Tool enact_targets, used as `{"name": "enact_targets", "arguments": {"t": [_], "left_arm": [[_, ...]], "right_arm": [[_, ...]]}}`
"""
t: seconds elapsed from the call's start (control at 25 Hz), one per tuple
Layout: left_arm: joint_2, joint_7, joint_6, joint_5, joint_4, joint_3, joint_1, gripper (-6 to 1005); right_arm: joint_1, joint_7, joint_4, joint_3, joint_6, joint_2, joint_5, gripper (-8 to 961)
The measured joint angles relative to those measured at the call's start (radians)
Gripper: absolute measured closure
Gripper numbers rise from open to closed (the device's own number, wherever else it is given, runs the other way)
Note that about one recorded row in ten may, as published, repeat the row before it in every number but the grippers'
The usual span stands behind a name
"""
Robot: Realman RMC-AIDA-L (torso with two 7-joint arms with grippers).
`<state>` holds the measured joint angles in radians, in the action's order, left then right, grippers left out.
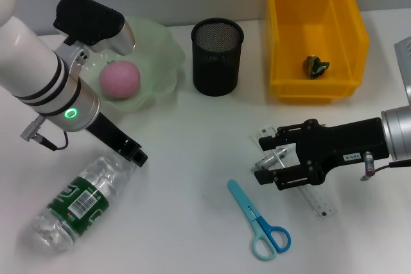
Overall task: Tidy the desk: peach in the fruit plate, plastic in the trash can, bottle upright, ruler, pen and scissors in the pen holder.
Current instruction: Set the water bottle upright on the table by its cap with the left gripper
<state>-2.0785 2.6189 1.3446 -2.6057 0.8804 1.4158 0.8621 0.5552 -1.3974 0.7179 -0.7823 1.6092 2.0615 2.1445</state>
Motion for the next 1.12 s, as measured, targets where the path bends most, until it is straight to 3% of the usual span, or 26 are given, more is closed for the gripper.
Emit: {"name": "enact_targets", "arguments": {"t": [0.64, 0.84, 1.12], "left_arm": [[0.003, -0.001, 0.019, 0.008, 0.036, -0.036, -0.002, 554], [0.007, -0.015, 0.037, 0.024, 0.042, -0.087, -0.005, 554], [0.012, -0.088, 0.096, 0.068, 0.063, -0.231, -0.012, 553]], "right_arm": [[-0.001, -0.002, 0.0, 0.002, 0.0, 0.0, 0.0, 232], [-0.001, -0.002, 0.0, 0.002, 0.0, -0.001, 0.0, 234], [-0.002, -0.002, 0.003, 0.004, 0.001, -0.003, 0.0, 233]]}}
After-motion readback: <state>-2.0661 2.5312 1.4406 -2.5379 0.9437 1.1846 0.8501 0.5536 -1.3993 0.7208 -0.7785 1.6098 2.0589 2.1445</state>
